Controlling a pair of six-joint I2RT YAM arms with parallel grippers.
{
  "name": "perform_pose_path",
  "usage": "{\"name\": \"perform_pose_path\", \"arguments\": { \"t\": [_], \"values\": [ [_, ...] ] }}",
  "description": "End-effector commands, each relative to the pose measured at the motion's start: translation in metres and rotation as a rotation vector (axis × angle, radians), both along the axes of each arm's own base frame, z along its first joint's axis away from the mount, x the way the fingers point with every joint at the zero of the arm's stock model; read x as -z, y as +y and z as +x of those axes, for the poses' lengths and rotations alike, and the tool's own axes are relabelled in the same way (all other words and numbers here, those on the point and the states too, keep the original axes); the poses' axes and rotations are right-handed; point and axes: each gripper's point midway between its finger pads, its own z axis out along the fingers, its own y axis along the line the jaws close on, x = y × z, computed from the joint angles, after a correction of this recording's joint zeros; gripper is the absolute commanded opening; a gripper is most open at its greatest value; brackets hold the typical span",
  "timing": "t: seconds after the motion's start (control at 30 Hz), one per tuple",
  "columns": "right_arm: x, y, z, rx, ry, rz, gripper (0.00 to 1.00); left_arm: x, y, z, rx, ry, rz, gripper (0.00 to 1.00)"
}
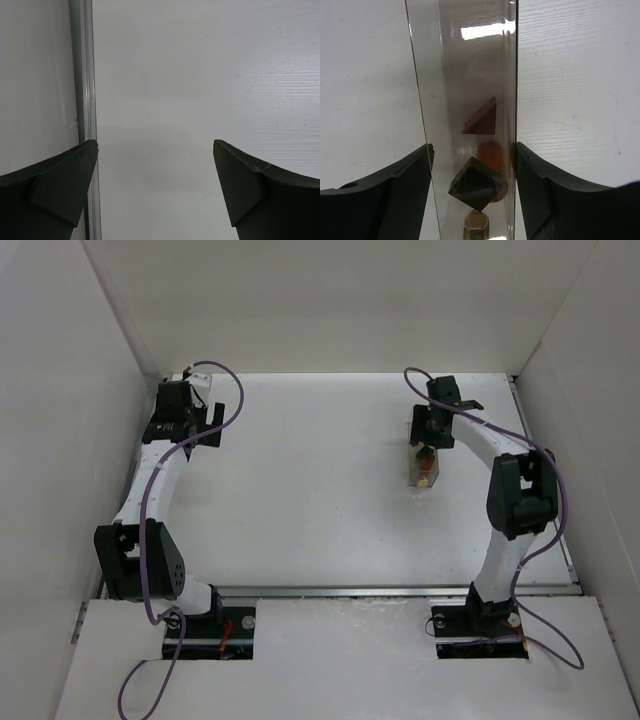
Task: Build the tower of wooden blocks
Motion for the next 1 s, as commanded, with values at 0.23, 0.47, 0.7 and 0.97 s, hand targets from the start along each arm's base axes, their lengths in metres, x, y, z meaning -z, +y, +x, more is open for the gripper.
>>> {"name": "perform_pose_path", "arguments": {
  "t": [0.23,0.47,0.7,0.97],
  "values": [
    [-0.061,-0.024,0.009,0.095,-0.109,-0.477,0.0,-0.008,-0.003,-0.004,0.016,-0.02,0.002,1.0],
    [-0.032,-0.022,-0.002,0.069,-0.011,-0.789,0.0,-0.008,-0.003,-0.004,0.016,-0.02,0.002,1.0],
    [-0.017,0.001,-0.004,0.026,-0.012,-0.948,0.0,-0.007,-0.003,-0.006,0.016,-0.02,0.002,1.0],
    [-0.005,0.016,-0.007,-0.023,-0.002,-0.978,0.0,-0.003,-0.005,-0.008,0.023,-0.011,-0.004,1.0]
  ]
}}
